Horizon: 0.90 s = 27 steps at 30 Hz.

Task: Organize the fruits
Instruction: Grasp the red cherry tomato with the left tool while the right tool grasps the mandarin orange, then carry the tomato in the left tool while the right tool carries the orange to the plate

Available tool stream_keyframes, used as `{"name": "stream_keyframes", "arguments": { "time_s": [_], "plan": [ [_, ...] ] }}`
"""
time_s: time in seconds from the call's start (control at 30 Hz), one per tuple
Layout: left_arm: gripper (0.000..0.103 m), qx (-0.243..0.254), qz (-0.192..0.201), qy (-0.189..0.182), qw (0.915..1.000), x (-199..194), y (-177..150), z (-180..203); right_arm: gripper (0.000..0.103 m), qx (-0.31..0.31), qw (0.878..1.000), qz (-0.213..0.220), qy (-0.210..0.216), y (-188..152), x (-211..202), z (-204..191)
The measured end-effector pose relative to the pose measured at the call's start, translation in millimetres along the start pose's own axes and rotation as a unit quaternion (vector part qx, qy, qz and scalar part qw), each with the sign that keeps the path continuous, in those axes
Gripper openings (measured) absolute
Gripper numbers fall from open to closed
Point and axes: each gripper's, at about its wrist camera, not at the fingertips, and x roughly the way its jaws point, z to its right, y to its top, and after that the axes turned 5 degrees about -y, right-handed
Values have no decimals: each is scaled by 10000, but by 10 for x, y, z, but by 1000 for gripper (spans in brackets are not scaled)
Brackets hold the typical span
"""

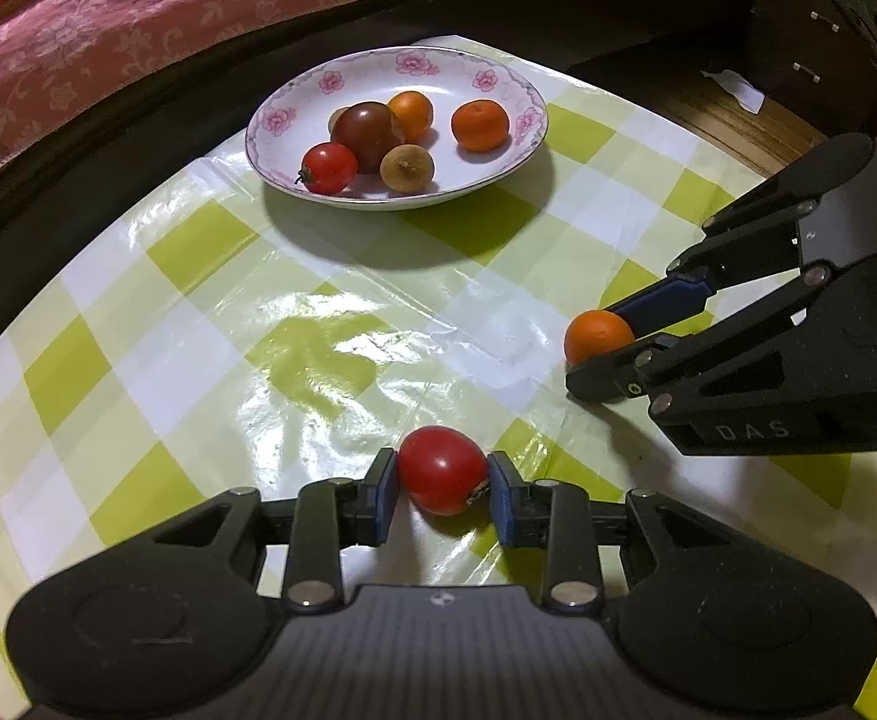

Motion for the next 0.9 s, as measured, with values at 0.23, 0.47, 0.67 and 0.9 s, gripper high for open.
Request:
{"name": "stream_keyframes", "arguments": {
  "time_s": [0.23,0.47,0.67,0.9],
  "plan": [
    [42,-79,-10,29,10000,-18,-28,7,23,-7,10000,-35,57,8,-1,10],
    [40,-115,-44,22,9999,-25,-37,7,21,-50,10000,-55,20,-6,-7,-5],
    [38,-106,-7,30,9999,-55,-14,4,20,-57,10000,-21,34,-8,-32,-13],
    [38,-213,296,124,9993,-156,190,-96,20,54,9997,189,122,134,-128,34]
  ]
}}
